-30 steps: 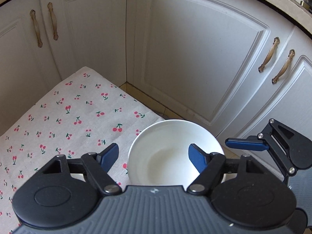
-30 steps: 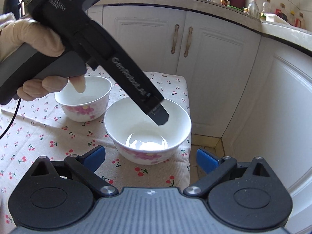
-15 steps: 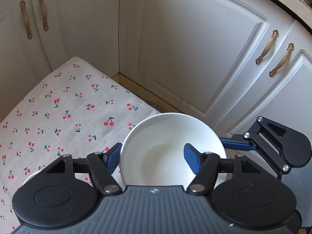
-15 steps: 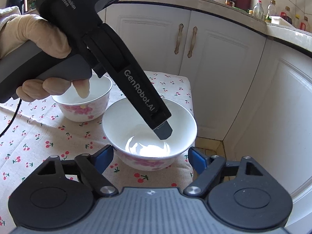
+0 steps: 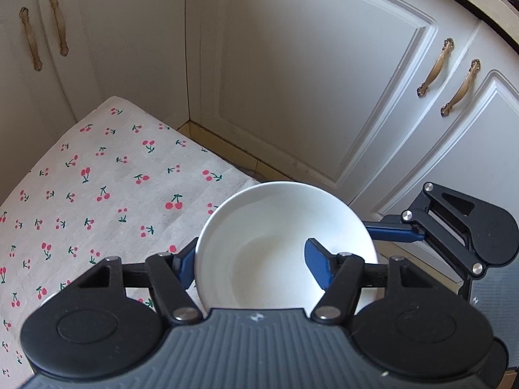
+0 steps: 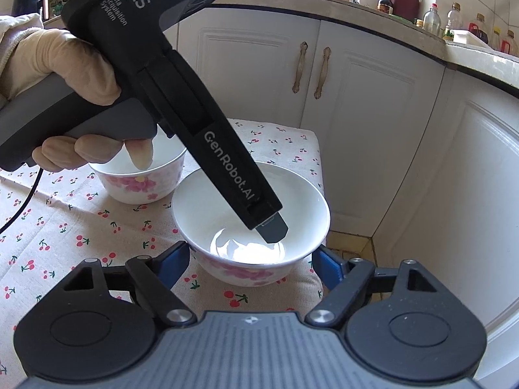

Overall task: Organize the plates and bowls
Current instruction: 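Lift the second bowl with the left gripper toward the placed bowl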

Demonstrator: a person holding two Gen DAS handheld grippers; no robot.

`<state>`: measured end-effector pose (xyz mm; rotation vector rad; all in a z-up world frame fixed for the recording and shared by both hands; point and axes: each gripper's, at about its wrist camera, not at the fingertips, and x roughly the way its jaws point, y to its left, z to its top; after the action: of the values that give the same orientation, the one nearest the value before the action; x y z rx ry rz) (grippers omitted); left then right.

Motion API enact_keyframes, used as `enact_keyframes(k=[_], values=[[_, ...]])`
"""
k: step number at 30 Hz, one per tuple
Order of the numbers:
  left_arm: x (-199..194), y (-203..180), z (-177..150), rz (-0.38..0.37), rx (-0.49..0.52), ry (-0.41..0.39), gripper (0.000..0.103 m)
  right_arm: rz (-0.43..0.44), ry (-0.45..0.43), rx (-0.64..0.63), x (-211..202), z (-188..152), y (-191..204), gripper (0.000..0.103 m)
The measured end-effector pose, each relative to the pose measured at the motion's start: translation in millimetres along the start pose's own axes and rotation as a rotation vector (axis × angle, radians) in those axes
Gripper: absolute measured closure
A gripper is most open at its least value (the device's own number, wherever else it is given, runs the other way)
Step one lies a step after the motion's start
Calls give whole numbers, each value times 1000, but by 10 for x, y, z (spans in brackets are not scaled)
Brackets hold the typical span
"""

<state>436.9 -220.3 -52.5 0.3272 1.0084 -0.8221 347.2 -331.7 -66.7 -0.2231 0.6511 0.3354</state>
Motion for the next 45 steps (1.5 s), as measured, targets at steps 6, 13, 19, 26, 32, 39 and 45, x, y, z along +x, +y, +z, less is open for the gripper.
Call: enact_keyframes(k=[6,13,19,26,32,39,45], values=[[-103,-64,0,-2,15,-7,37,-2,6,-6,-66,22,50,17],[-356,-187,-109,1,8,-25,37,5,8,-26,-302,65,182,17],[-679,-343,-335,16,-8,-46,37,41,2,-29,-635,77,360,17],[-1063,-557,-660,31,-22,-76,37,76,-11,-38,-1018,38,625,17],[-1336,-712,-978,45,-36,-95,36,107,-16,-55,-1300,-7,865,17],[-1618,-798,-1349,58,-72,-115,36,138,-29,-88,-1523,-80,1187,17],[-1796,-832,-1595,75,-96,-132,36,168,-26,-105,-1601,-103,1383,17]])
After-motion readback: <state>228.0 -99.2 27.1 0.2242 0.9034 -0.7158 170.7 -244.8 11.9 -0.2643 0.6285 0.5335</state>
